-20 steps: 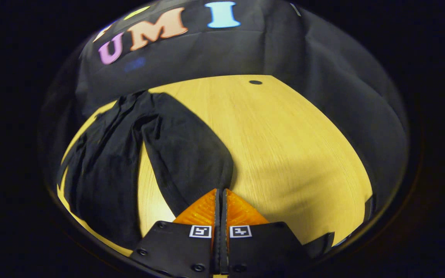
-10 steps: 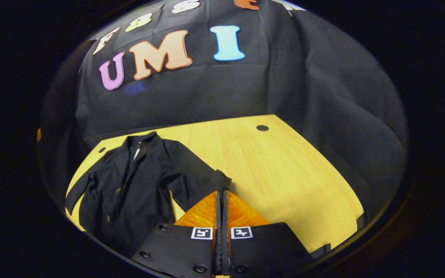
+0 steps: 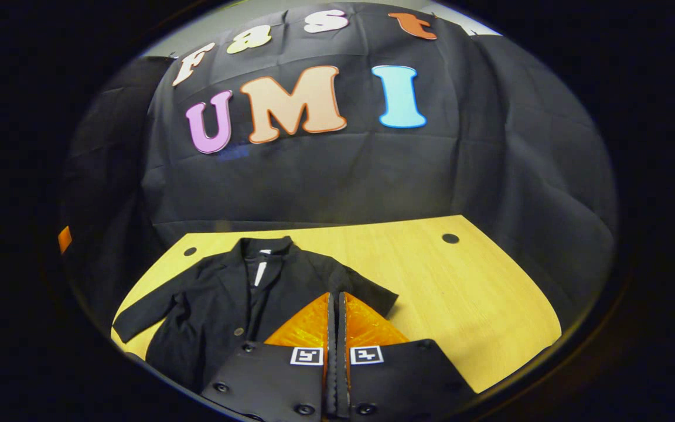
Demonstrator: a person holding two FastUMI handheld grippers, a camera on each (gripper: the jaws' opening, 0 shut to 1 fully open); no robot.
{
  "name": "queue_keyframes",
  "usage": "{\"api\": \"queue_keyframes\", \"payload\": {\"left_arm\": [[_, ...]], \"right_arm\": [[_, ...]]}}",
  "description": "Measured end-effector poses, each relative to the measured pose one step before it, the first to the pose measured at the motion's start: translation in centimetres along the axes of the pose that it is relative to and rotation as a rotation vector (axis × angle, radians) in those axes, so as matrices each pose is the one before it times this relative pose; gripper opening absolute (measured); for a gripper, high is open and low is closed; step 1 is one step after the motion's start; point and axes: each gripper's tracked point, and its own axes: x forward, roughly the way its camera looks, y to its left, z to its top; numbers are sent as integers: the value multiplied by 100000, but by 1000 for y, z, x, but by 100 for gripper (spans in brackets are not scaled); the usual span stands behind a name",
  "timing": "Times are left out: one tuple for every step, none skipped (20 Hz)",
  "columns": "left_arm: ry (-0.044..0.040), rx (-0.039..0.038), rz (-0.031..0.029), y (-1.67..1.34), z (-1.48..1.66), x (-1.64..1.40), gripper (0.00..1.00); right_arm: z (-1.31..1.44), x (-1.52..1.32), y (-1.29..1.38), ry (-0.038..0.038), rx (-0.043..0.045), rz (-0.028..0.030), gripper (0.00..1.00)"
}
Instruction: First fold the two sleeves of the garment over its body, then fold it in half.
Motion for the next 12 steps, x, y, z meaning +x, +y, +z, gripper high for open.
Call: {"api": "queue_keyframes", "payload": {"left_arm": [[358,-119,866,938,-236,-82,94],[432,-61,815,919,-240,67,94],[376,-9,716,884,-344,-110,94],[315,-57,562,861,-261,-115,94],[188,3,444,735,-198,-58,94],[243,213,604,820,-123,11,94],[222,341,508,789,-188,-16,94],[266,416,366,677,-322,1,94],[325,501,135,684,-195,-42,94],[363,529,47,643,-241,165,94],[314,357,-15,598,-234,20,94],[294,184,-125,485,-318,5,94]], "right_arm": [[476,176,1403,-1069,-989,1206,2],[509,334,1315,-1008,-528,1324,2],[290,335,1345,-777,-519,1316,2],[251,304,1185,-459,-609,1124,2],[165,412,1153,-608,-614,1129,2],[228,469,1217,-364,-424,1152,2],[69,450,1221,-228,-522,1141,2],[67,466,1027,-156,-687,799,2],[68,336,1132,-318,-902,791,2],[168,398,1014,-443,-721,751,2],[72,497,1006,-278,-557,844,2],[-22,409,1039,241,-417,904,2]]}}
